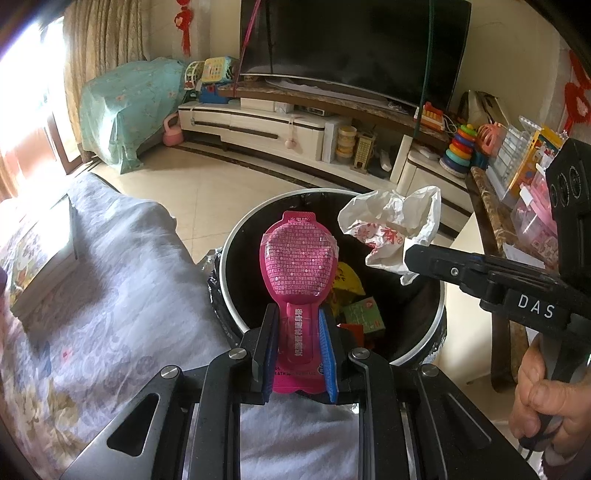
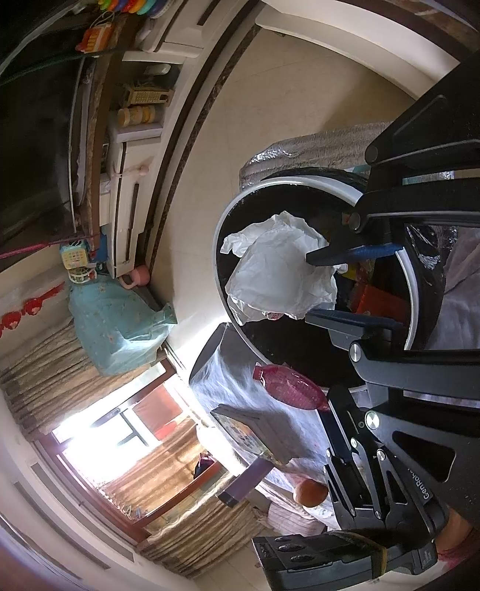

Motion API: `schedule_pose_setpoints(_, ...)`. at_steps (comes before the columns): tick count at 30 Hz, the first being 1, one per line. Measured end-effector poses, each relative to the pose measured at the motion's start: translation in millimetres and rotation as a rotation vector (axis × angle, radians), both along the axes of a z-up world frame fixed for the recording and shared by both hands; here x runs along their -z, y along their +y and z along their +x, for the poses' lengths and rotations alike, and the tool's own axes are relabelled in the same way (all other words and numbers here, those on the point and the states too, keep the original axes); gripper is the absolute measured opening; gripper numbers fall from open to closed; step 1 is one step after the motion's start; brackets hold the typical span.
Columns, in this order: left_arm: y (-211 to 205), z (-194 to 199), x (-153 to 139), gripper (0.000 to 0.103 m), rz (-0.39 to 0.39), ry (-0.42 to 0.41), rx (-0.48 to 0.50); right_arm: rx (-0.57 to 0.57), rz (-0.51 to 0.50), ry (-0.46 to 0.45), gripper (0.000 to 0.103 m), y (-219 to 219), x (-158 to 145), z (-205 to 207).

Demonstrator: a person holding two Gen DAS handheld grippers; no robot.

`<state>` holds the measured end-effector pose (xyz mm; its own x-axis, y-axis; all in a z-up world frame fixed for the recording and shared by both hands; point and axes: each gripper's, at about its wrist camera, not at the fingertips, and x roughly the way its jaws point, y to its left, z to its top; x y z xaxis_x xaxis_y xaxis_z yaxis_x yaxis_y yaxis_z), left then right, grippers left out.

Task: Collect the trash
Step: 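Open both tools to drop hairbrush and tissue into bin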

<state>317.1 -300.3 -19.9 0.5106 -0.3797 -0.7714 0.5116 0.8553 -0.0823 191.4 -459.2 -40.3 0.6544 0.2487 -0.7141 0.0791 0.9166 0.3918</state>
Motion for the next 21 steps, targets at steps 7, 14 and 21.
schedule_pose_setpoints(7, 0, 5, 0, 0.023, -0.009, 0.015, -0.001, 0.003, 0.001, 0.006, 0.028, -2, -1, 2)
schedule_pose_setpoints(14, 17, -5, -6, 0.049, -0.045, -0.014, -0.037, 0.019, 0.021, -0.006, 0.048, -5, -4, -3)
schedule_pose_setpoints(21, 53, -44, -9, 0.055, -0.108, -0.044, -0.1, 0.047, 0.033, -0.065, 0.071, 6, -14, -28)
